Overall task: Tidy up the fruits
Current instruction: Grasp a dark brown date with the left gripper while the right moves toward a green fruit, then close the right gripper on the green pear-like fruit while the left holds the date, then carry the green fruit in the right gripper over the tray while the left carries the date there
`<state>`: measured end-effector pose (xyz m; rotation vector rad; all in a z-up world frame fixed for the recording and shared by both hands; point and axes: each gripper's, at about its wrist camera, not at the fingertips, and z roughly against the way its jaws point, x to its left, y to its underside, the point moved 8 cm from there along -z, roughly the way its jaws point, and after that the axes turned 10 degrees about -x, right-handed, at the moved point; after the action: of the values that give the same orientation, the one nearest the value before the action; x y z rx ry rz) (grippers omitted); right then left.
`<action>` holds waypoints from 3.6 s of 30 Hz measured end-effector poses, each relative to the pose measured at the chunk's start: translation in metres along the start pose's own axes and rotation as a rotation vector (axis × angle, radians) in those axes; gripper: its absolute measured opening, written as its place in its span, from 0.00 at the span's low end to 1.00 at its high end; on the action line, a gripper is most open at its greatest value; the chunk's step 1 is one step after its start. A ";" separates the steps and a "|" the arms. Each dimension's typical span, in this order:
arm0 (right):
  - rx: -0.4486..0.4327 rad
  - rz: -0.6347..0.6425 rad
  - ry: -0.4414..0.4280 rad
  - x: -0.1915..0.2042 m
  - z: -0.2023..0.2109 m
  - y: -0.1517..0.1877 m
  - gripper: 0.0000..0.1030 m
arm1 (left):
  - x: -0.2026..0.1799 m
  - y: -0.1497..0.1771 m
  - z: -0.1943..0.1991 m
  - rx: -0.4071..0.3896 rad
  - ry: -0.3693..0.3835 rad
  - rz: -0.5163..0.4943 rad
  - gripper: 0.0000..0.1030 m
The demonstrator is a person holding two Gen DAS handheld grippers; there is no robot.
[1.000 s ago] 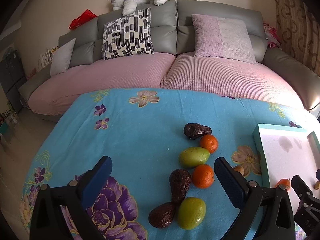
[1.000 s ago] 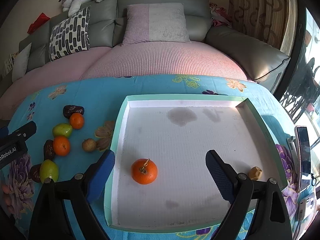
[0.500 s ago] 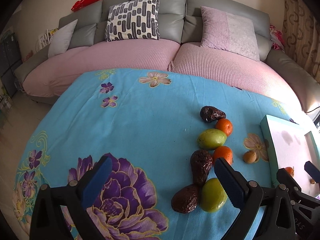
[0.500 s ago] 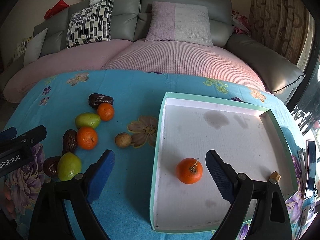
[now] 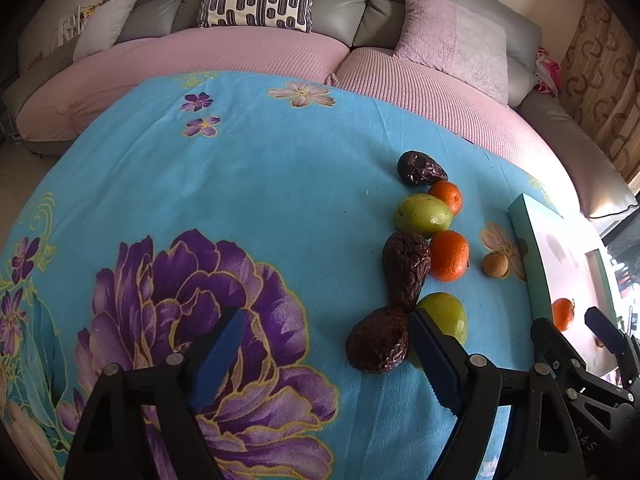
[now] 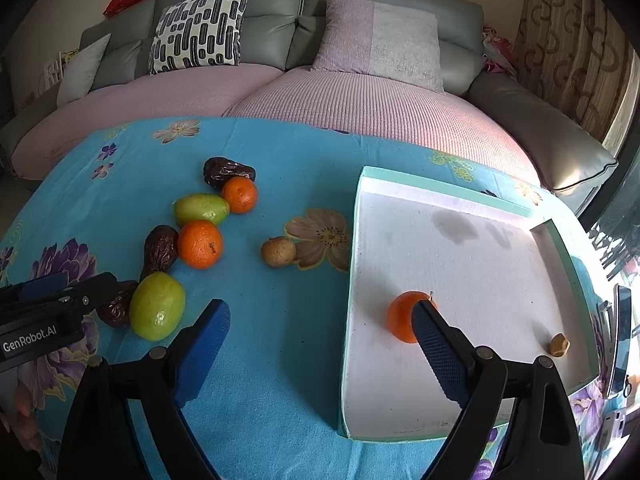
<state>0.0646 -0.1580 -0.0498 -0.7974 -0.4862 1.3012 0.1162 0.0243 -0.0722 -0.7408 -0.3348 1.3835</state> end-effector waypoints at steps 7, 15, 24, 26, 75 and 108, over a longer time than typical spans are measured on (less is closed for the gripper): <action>0.006 0.024 0.016 -0.001 -0.001 0.003 0.90 | -0.013 0.007 -0.006 0.043 0.083 0.022 0.60; 0.015 0.042 0.006 0.004 -0.003 0.006 0.90 | -0.025 0.012 -0.013 0.075 0.129 0.024 0.36; 0.026 0.039 -0.001 0.006 -0.006 0.009 0.90 | -0.013 0.006 -0.010 0.045 0.090 0.053 0.36; 0.028 0.035 -0.012 0.008 -0.007 0.010 0.90 | 0.001 0.000 -0.006 0.019 0.046 0.076 0.36; 0.065 0.020 -0.222 0.116 -0.024 0.021 0.42 | 0.068 -0.021 0.018 -0.095 -0.091 0.229 0.36; -0.093 -0.151 -0.121 0.001 0.020 -0.018 0.42 | -0.034 -0.037 0.044 -0.188 -0.009 0.012 0.36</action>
<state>0.0622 -0.1534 -0.0232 -0.7469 -0.6954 1.1979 0.1107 0.0033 -0.0088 -0.8923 -0.4724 1.3795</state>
